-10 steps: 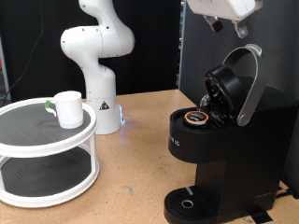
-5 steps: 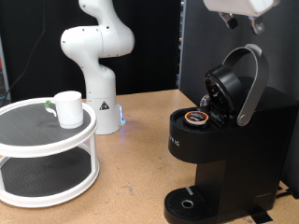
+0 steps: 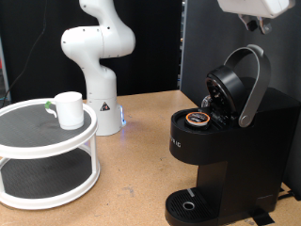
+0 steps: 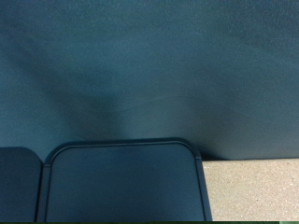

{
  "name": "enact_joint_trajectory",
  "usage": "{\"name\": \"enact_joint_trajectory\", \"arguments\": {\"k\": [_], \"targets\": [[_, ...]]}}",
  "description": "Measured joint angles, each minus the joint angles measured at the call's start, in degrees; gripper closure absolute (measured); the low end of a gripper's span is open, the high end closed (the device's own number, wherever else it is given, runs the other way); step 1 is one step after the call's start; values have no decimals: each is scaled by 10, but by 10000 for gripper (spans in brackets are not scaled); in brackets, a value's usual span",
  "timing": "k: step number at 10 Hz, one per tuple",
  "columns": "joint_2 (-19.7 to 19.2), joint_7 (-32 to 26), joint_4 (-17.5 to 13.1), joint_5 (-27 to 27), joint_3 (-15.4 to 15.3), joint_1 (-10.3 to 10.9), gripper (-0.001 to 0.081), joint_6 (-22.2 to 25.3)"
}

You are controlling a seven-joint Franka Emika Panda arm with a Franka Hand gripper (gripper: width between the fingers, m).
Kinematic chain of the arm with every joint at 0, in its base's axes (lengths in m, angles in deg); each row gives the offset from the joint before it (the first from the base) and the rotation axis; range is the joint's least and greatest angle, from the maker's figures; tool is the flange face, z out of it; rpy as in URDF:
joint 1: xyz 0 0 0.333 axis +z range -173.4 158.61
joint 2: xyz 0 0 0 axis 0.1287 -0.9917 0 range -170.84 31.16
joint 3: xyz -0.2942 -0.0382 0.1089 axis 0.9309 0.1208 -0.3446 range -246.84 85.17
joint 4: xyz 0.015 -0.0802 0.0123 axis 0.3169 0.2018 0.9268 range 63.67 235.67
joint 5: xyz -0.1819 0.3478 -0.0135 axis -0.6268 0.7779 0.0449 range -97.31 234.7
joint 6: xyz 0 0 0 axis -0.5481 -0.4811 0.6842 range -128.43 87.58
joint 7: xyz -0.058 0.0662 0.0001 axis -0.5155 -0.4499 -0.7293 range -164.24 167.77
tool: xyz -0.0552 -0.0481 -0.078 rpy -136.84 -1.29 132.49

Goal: Make a cup of coffee with the keurig machine

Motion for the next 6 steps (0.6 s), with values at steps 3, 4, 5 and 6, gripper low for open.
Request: {"name": "enact_joint_trajectory", "arguments": {"k": [3, 4, 5, 6], "targets": [[-22, 19, -4, -20, -14, 0, 725, -25], [-28, 19, -4, -24, -16, 0, 725, -33], [-35, 19, -4, -30, -17, 0, 791, -39], [-41, 20, -4, -33, -18, 0, 801, -43]]}}
